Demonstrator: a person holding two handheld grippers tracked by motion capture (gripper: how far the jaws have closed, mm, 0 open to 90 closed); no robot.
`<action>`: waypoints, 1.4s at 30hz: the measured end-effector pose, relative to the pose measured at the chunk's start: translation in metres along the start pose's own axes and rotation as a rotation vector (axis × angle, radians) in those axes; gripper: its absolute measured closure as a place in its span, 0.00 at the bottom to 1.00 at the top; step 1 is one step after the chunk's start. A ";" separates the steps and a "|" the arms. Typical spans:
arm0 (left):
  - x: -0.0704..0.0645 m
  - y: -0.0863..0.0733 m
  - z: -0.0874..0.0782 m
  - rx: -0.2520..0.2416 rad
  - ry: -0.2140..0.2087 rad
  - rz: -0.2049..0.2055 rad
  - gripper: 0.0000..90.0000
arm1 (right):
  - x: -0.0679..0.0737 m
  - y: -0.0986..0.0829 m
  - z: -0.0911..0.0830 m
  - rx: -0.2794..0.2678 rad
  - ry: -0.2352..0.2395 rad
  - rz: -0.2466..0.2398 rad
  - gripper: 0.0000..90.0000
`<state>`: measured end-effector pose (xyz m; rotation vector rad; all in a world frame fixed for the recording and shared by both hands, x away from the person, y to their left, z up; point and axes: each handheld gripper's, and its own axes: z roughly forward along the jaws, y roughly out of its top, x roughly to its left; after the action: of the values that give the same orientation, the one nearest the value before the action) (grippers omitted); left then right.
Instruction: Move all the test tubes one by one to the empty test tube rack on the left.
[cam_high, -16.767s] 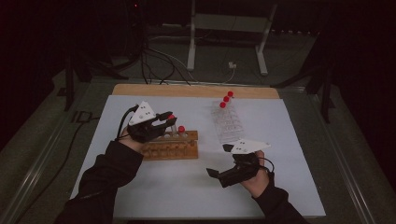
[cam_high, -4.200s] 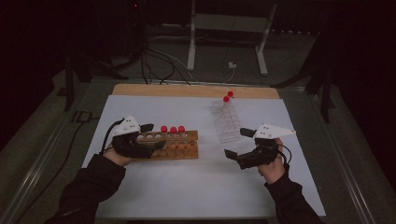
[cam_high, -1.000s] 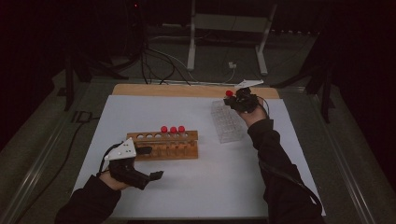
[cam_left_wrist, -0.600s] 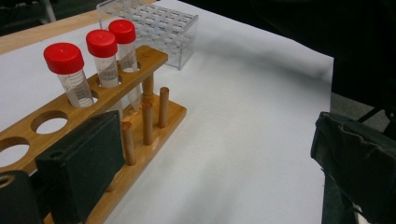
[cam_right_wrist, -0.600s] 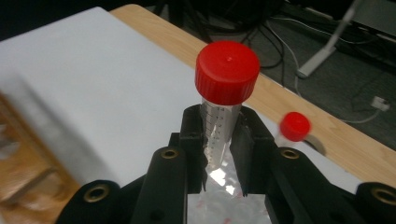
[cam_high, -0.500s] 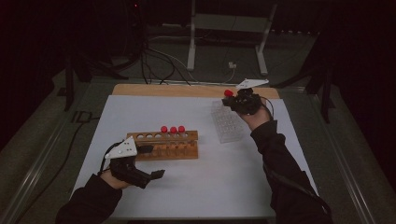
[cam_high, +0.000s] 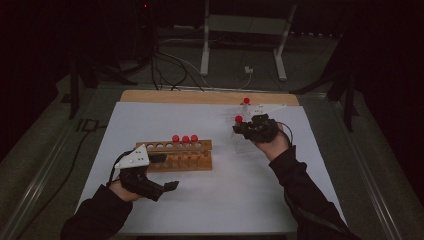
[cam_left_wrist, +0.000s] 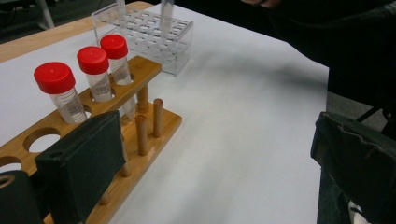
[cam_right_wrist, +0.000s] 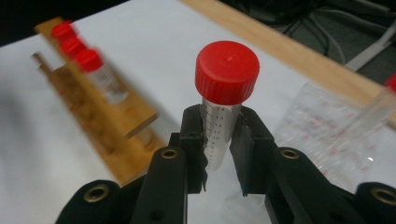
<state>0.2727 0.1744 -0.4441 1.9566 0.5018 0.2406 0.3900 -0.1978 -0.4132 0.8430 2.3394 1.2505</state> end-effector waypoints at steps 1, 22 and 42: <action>0.000 0.000 0.000 0.001 -0.001 0.002 0.04 | 0.003 -0.003 0.000 0.006 0.004 -0.007 0.83; -0.015 0.009 0.030 0.023 -0.035 0.036 0.04 | 0.080 -0.052 0.004 0.094 0.172 -0.109 0.83; -0.031 0.037 0.073 0.011 -0.083 0.128 0.38 | 0.106 -0.058 0.004 0.086 0.254 -0.131 0.83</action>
<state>0.2820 0.0877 -0.4402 2.0035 0.3249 0.2364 0.2919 -0.1515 -0.4673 0.5735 2.6171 1.2742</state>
